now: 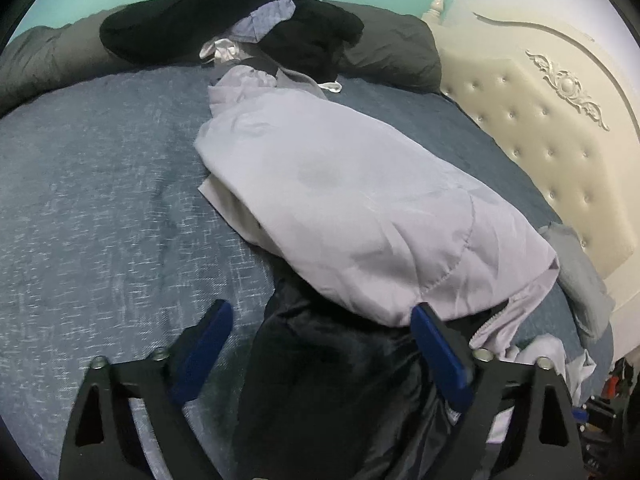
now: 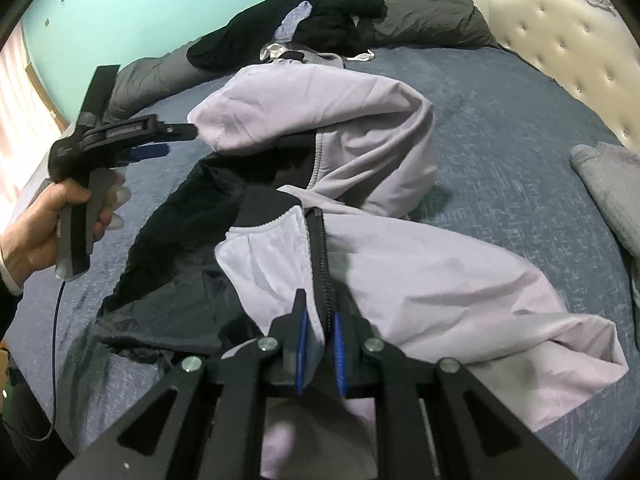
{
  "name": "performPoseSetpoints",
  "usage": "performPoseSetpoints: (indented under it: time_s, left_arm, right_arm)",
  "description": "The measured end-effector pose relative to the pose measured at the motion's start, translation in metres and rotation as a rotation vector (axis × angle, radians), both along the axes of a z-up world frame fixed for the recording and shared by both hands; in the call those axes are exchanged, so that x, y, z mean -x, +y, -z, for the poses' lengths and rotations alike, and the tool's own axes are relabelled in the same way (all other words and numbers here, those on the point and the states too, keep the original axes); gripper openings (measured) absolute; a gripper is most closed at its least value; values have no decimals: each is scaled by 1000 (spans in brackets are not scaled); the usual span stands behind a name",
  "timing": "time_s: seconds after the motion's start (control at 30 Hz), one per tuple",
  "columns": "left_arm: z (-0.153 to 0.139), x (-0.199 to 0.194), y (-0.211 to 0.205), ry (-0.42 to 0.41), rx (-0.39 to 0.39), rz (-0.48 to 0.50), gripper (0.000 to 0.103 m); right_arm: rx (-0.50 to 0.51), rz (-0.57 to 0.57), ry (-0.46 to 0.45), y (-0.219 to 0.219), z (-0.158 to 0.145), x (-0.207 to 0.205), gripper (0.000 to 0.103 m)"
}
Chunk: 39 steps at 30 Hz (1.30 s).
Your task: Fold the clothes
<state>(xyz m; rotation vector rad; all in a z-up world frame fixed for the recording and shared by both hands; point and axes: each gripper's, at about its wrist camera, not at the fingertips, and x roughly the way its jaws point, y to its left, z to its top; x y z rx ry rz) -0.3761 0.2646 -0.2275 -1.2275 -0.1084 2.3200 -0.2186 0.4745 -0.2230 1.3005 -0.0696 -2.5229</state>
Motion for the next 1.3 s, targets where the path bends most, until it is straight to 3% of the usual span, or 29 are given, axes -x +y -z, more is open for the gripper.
performPoseSetpoints:
  time_s: [0.13, 0.27, 0.33, 0.43, 0.63, 0.9, 1.3]
  left_arm:
    - [10, 10, 5, -38, -48, 11, 67]
    - [15, 14, 13, -55, -88, 38, 58]
    - [15, 15, 16, -58, -110, 50, 45]
    - [13, 16, 18, -57, -151, 71, 34]
    - [4, 16, 12, -26, -156, 62, 9]
    - [-25, 7, -7, 43, -135, 66, 2]
    - [-88, -39, -104, 150, -102, 25, 1]
  right_arm:
    - [14, -3, -5, 2, 4, 5, 11]
    - [23, -4, -8, 4, 7, 4, 11]
    - [26, -3, -11, 4, 8, 4, 11]
    - [36, 3, -15, 5, 8, 3, 11]
    - [34, 4, -10, 5, 8, 3, 11]
    - [29, 5, 9, -2, -2, -2, 11]
    - [39, -66, 147, -26, -68, -30, 11]
